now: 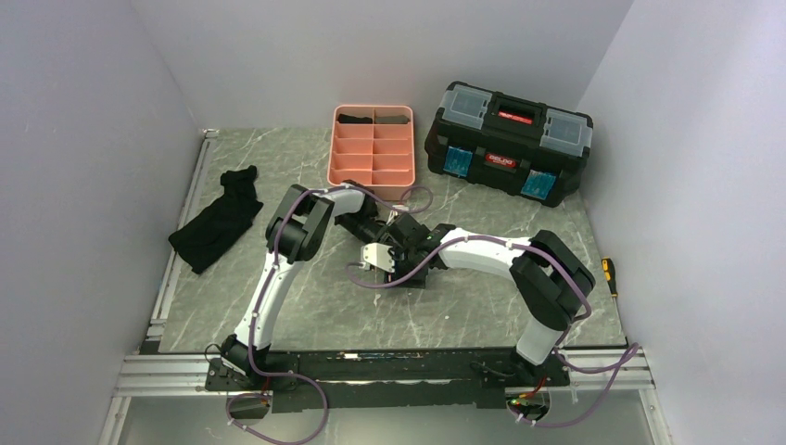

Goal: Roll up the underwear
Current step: Roll the underwear to the center of the board, then pick up the underwear from the center of the board.

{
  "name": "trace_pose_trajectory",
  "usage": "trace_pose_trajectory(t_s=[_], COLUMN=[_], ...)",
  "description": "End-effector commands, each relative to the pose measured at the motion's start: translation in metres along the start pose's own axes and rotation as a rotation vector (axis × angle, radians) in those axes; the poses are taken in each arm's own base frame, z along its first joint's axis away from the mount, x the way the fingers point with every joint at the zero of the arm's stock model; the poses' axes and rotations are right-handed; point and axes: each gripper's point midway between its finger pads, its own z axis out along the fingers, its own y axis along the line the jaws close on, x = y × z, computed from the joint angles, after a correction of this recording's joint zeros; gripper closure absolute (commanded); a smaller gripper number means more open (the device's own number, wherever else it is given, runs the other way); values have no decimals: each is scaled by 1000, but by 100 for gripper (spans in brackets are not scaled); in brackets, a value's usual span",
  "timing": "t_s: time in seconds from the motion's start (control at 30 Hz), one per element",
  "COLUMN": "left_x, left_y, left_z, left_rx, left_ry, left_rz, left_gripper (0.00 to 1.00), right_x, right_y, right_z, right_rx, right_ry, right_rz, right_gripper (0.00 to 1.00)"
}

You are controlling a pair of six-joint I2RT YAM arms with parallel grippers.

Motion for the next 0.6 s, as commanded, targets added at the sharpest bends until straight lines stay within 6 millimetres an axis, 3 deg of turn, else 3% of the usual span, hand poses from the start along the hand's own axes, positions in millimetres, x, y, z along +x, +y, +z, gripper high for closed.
trace_pose_trajectory(t_s=[0.0,0.27,0.47,0.57], left_x=[54,53,52,49], left_y=[33,30,30,28], left_z=[4,1,0,0], left_rx=[34,49,51,61], left_ry=[55,45,40,35], left_rz=[-279,-287,-285,-280], left_gripper=[100,100,100,100], right_x=[5,14,15,13], right_y=[2,3,11,17], right_z=[7,17,22,22], right_rx=[-7,-50,-109,-148], right_ry=[19,36,33,33], right_rz=[-16,10,37,49], right_gripper=[41,50,68,87])
